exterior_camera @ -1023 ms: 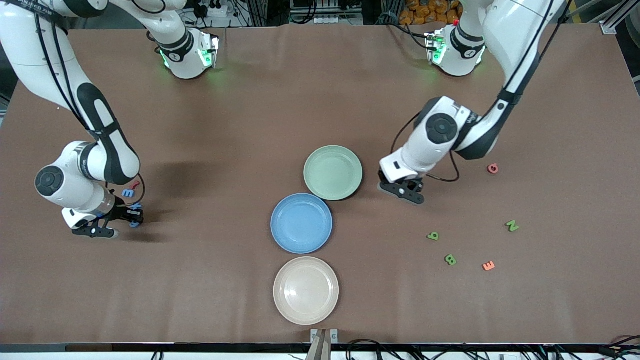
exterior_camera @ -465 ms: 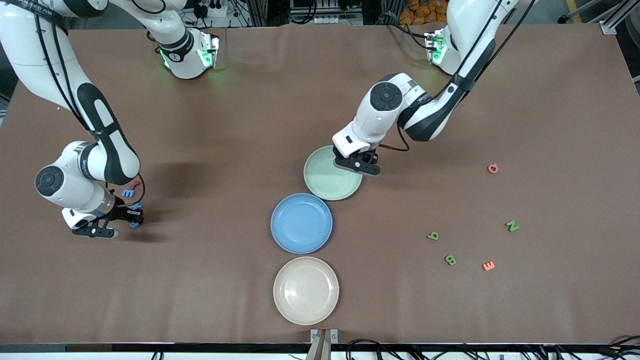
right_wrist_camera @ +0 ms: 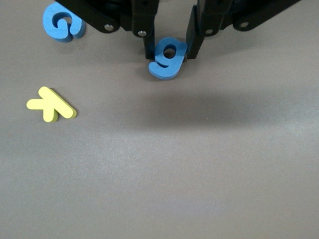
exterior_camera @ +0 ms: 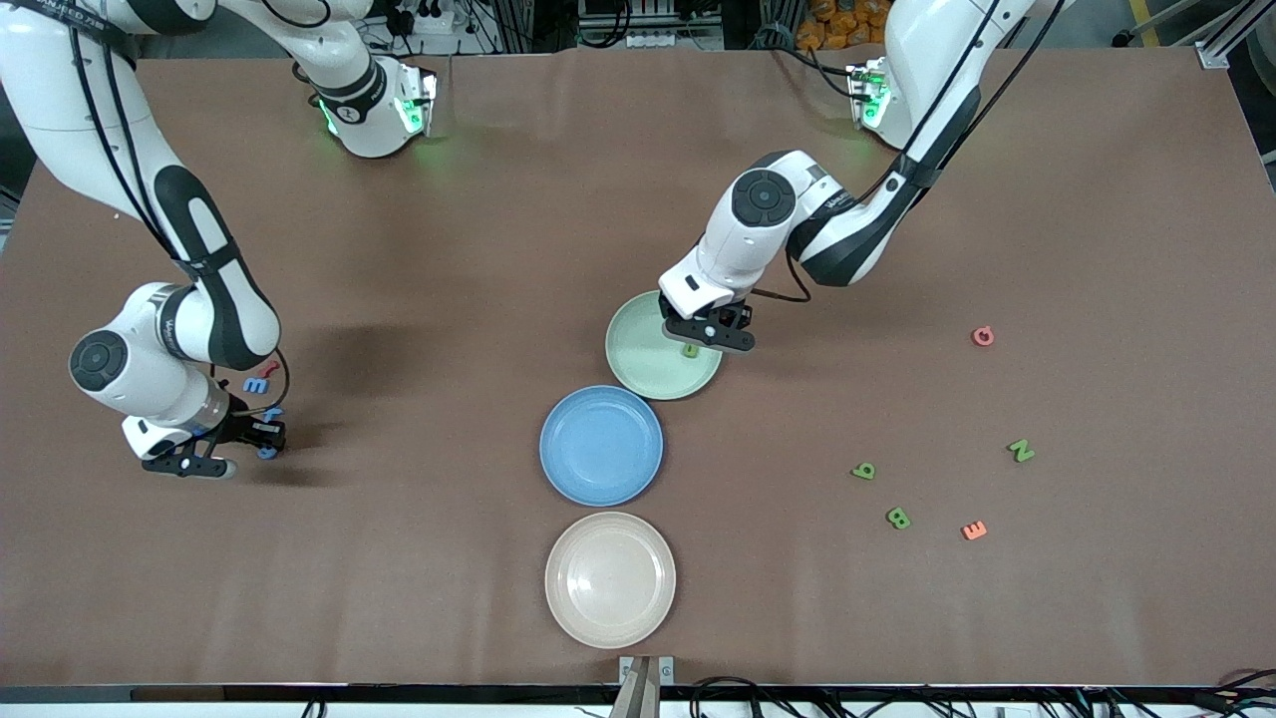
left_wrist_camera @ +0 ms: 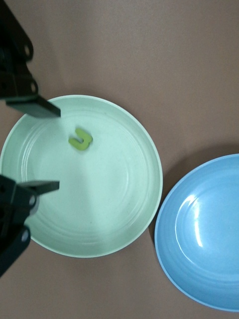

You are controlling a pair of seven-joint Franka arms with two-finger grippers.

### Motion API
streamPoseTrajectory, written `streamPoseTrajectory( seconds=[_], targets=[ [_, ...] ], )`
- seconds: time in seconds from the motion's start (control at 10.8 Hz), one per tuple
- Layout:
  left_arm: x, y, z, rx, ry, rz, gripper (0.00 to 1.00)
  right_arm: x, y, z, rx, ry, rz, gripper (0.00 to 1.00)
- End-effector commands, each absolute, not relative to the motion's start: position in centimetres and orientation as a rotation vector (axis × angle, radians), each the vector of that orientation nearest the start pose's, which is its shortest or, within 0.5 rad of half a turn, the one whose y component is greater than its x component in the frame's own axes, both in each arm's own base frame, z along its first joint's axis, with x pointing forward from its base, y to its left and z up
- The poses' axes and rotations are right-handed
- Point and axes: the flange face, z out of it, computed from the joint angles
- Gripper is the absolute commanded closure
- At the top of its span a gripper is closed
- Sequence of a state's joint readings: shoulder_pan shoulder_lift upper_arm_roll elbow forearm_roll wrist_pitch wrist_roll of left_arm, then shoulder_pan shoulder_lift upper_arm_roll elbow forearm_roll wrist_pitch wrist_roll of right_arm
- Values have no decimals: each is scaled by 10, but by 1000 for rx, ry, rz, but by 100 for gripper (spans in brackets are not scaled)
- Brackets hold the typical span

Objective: Sort letters by color into matching plates
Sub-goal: 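Drop the green n onto the green plate while the right gripper lifts the 6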

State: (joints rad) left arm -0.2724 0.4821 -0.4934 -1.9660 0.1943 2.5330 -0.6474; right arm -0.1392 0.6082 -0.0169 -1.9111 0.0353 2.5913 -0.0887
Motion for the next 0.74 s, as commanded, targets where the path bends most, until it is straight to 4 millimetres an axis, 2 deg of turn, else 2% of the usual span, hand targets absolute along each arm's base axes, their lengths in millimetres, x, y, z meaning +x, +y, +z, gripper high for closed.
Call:
streamPoseTrajectory(
  seconds=[0.0,0.09,0.37,0.56,0.65],
  targets=[
    [471,-423,267,-3275,327,-106,0,635,-89,204,-3120,130,-97,87],
    [483,-411,267,-3263,304,-127,0,638,-78,214,-3116,107,-76,87],
    [545,-350,261,-3162,249,-256,0,644,-34,249,-3101,103,12,88],
    [575,-325,243,-3143,176,-258,0,646,9,261,-3043,173,15,88],
    [588,-308,242,-3138,96,-267,0,647,33,266,-3008,220,10,88]
  ],
)
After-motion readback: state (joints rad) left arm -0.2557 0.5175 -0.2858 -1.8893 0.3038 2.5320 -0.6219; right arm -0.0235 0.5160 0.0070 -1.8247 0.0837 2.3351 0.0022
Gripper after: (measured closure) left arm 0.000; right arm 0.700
